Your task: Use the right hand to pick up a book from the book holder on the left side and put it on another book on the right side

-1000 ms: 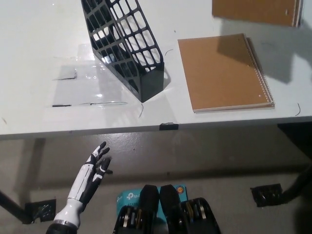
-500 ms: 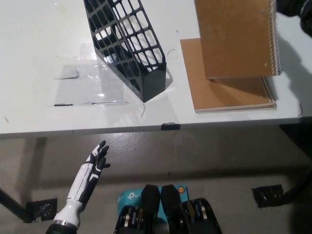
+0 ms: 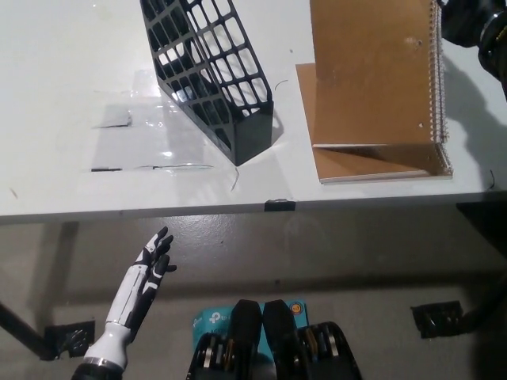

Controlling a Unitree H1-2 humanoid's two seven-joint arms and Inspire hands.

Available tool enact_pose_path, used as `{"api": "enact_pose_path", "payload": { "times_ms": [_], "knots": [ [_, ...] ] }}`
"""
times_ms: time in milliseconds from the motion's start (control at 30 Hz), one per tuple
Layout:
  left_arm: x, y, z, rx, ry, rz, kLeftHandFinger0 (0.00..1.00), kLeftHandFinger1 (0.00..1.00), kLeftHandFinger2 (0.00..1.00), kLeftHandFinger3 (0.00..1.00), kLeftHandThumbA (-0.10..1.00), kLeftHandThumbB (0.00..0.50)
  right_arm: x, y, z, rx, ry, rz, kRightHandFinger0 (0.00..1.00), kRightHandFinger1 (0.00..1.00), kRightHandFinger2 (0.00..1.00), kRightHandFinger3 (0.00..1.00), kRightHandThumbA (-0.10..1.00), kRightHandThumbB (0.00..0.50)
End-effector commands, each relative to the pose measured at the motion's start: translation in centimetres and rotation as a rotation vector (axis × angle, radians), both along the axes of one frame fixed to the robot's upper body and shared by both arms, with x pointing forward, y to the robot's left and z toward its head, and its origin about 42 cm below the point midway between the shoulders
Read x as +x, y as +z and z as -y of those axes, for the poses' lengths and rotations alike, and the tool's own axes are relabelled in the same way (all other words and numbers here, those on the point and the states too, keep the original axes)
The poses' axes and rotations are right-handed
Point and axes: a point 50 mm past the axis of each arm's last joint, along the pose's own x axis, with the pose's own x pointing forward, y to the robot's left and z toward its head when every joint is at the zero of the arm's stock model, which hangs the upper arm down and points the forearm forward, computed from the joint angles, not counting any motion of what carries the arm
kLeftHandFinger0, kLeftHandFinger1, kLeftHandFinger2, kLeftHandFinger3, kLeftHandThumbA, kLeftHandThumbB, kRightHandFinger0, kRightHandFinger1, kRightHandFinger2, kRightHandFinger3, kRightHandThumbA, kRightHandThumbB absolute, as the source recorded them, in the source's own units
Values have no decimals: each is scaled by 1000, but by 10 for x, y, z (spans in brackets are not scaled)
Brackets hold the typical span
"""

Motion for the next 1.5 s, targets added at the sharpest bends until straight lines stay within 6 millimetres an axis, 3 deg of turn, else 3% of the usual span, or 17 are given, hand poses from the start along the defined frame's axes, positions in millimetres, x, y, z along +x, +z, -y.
{"api": "enact_pose_path", "payload": {
  "times_ms": [0,100,333,500,667,700,733,767,833,900,1100,1133,1167,1300,1367,1433,1467],
  "knots": [
    [3,11,2,-8,0,62,810,1000,1000,1000,985,89,1,52,25,-30,-25,183,0,29,708,1000,-100,113],
    [4,11,1,-8,3,57,798,1000,1000,1000,991,99,0,48,33,-52,-19,168,0,72,728,1000,-100,105],
    [6,12,1,-9,-7,65,804,1000,1000,1000,1000,98,-3,37,44,-113,-12,142,0,183,921,1000,-100,65],
    [6,14,1,-10,-10,67,801,1000,1000,1000,1000,99,-5,25,48,-223,18,132,0,119,701,1000,-100,61],
    [9,14,0,-6,-12,75,788,1000,1000,1000,1000,111,-6,12,47,-240,51,110,0,188,828,1000,-100,126],
    [9,15,0,-3,-14,75,787,1000,1000,1000,1000,109,-6,9,45,-276,55,106,0,210,853,905,-100,132],
    [9,15,0,-3,-14,76,788,1000,1000,1000,1000,102,-6,5,43,-303,69,112,0,310,890,641,-100,136],
    [9,15,0,-3,-15,76,787,1000,1000,1000,1000,103,-6,2,43,-308,72,110,0,394,907,698,-100,127],
    [9,16,0,-3,-17,77,788,1000,1000,1000,1000,107,-7,-8,39,-299,83,95,0,512,1000,1000,-100,129],
    [9,16,0,-1,-20,77,785,1000,1000,1000,1000,106,-7,-15,34,-359,94,78,4,553,1000,1000,-100,104],
    [10,17,0,4,-19,79,772,988,1000,1000,1000,111,-5,-19,23,-481,116,75,0,536,961,1000,-100,95],
    [11,18,0,5,-19,83,771,987,1000,1000,1000,111,-5,-19,23,-524,117,86,37,585,998,1000,-100,103],
    [11,18,-1,4,-19,83,770,986,1000,1000,1000,110,-5,-17,22,-520,118,79,13,560,962,1000,-100,109],
    [13,19,-1,-3,-18,83,770,987,1000,1000,1000,109,-4,-9,22,-499,125,90,12,553,1000,1000,-100,82],
    [12,19,-2,-1,-19,82,769,986,1000,1000,1000,110,-4,-8,23,-500,114,106,71,614,1000,1000,-100,82],
    [13,19,-1,4,-24,85,768,984,1000,1000,1000,105,-3,-5,23,-471,65,122,193,634,1000,1000,-100,133],
    [13,19,-1,6,-24,84,767,982,1000,1000,1000,106,-3,-1,23,-492,98,138,386,846,1000,1000,26,159]
  ]
}}
